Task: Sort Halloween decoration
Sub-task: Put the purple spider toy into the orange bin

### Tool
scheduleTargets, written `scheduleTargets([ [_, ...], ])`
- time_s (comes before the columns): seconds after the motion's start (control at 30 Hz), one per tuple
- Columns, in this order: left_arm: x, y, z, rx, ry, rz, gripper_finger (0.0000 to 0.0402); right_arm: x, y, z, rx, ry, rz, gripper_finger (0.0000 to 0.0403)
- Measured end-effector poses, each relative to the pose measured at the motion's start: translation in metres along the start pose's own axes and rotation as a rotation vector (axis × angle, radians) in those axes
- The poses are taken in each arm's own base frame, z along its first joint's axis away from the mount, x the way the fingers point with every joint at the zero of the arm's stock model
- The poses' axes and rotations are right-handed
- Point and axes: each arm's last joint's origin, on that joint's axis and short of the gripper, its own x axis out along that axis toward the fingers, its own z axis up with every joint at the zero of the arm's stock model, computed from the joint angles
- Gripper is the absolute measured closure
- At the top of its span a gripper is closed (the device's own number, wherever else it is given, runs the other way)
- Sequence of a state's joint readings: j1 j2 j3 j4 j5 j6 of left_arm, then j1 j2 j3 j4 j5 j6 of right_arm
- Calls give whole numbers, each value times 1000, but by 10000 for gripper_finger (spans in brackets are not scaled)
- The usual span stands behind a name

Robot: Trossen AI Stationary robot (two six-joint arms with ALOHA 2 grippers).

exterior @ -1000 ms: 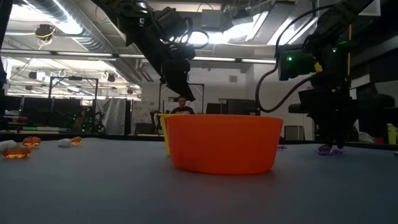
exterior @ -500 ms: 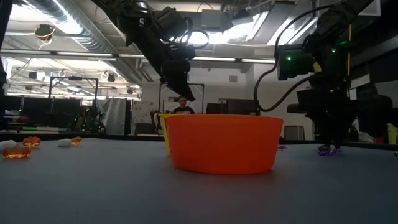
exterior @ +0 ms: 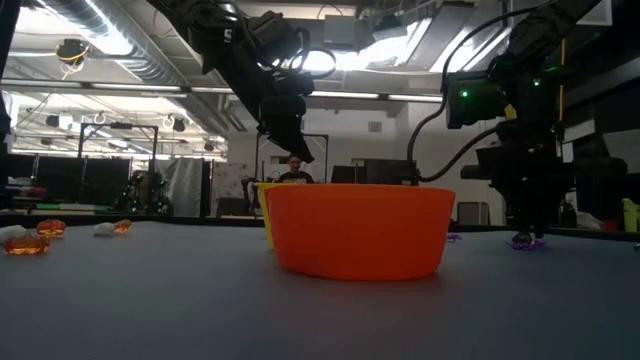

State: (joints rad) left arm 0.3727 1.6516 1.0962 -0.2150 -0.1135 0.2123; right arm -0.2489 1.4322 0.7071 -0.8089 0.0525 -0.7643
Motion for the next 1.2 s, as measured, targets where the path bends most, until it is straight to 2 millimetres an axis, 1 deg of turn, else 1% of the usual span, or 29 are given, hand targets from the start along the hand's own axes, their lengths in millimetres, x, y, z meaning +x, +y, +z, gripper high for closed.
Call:
scheduleTargets([
  [0.33,0,0,0,0,0,0,269,0,-1,2,1,-33,-5,317],
  [0.5,0,0,0,0,0,0,269,1,-1,3,0,-61,35,317],
  [0.83,0,0,0,0,0,0,270,16,-2,6,-1,-3,95,317],
  [1.1,0,0,0,0,0,0,270,18,-2,6,-4,18,81,318],
  [1.2,0,0,0,0,0,0,270,18,-2,6,-4,18,83,329],
])
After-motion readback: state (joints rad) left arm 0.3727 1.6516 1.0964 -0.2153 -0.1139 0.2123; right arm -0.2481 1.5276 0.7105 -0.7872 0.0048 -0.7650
